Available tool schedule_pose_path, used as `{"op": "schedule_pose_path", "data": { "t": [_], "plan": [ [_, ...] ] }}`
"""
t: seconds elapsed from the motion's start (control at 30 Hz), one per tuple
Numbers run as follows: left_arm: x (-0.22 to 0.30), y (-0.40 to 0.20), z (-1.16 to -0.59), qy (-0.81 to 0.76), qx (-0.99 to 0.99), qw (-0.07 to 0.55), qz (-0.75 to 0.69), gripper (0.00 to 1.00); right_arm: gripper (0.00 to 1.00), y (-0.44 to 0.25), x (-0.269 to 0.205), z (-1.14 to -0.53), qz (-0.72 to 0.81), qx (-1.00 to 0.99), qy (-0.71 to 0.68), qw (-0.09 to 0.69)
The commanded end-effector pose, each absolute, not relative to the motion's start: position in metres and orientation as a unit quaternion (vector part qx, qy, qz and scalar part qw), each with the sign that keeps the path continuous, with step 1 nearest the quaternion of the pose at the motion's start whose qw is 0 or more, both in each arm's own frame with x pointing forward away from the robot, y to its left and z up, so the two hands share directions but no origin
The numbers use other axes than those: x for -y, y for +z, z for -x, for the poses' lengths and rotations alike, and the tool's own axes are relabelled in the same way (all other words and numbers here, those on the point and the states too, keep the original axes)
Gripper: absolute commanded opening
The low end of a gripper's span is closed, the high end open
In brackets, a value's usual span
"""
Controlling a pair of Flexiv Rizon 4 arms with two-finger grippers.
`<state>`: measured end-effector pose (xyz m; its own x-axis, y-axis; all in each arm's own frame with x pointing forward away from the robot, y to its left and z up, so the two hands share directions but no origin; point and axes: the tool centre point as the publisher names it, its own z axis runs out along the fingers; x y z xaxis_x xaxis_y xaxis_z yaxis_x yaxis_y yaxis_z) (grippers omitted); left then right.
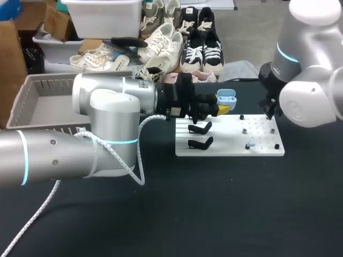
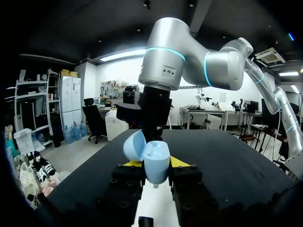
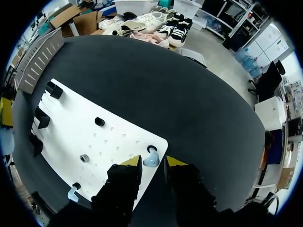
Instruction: Pick up each earbud case from the left stands, insert the matching earbuds, close the lid, and place the case in the box.
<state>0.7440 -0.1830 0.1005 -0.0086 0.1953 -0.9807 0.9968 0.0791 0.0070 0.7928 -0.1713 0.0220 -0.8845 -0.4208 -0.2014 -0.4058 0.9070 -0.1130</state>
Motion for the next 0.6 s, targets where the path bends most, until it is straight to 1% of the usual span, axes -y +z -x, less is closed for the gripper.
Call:
{"op": "schedule_pose_path", "data": {
  "t": [0.03, 0.13, 0.23, 0.3, 0.47, 0.6],
  "plan": [
    [0.1825, 0.1000, -0.7426, -0.428, -0.566, 0.470, -0.525, 0.00, 0.29, 0.0221, 0.1701, -0.7955, 0.213, -0.970, -0.034, 0.108],
    [0.1825, 0.1000, -0.7426, -0.428, -0.566, 0.470, -0.525, 0.00, 0.28, 0.0222, 0.1698, -0.7953, 0.213, -0.971, -0.035, 0.108],
    [0.1825, 0.1000, -0.7426, -0.428, -0.566, 0.470, -0.525, 0.00, 0.23, 0.0222, 0.1696, -0.7952, 0.212, -0.971, -0.035, 0.107],
    [0.1825, 0.1000, -0.7426, -0.428, -0.566, 0.470, -0.525, 0.00, 0.22, 0.0222, 0.1695, -0.7951, 0.212, -0.971, -0.035, 0.107],
    [0.1825, 0.1000, -0.7426, -0.428, -0.566, 0.470, -0.525, 0.00, 0.23, 0.0211, 0.1691, -0.7942, 0.210, -0.971, -0.035, 0.106],
    [0.1825, 0.1000, -0.7426, -0.428, -0.566, 0.470, -0.525, 0.00, 0.19, 0.0204, 0.1692, -0.7938, 0.210, -0.972, -0.034, 0.104]
  ]
}}
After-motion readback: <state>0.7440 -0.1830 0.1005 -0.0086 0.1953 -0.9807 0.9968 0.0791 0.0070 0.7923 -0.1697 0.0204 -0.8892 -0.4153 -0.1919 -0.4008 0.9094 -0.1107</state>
